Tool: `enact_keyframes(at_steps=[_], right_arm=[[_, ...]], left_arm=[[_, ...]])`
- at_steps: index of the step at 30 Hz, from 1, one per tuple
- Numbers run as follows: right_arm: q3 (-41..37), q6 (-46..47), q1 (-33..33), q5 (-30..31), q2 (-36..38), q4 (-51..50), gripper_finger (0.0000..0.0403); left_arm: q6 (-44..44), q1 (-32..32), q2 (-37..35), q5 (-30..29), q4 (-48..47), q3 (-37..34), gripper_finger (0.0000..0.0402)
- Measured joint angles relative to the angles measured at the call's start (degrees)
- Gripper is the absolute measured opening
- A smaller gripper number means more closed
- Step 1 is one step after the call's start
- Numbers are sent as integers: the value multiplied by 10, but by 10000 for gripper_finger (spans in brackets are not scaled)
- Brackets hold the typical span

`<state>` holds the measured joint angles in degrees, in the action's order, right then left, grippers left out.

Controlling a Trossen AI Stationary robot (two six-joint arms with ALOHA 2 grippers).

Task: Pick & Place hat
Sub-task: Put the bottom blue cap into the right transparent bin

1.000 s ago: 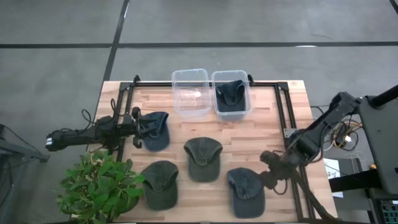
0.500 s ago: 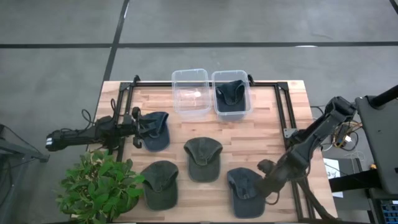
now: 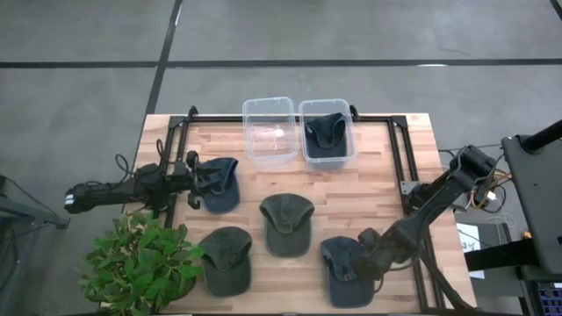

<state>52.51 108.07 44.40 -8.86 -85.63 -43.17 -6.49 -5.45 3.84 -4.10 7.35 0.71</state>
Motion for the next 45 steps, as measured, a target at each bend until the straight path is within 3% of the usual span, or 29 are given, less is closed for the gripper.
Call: enact_keyframes(at_steps=[6,12,19,24,34,39,45], right_arm=[[-27,1,0,3,-6,15,226],[-78,17,0,61,8,108,226],[-100,15,0,62,5,141,220],[-102,24,0,73,5,145,178],[-103,36,0,76,7,137,22],[-103,43,0,112,27,132,13],[-94,29,0,187,104,101,12]], left_arm=[[0,0,0,0,0,0,193],[0,0,0,0,5,0,193],[0,0,0,0,7,0,193],[0,0,0,0,7,0,193],[0,0,0,0,8,0,193],[0,0,0,0,8,0,193],[0,0,0,0,17,0,193]])
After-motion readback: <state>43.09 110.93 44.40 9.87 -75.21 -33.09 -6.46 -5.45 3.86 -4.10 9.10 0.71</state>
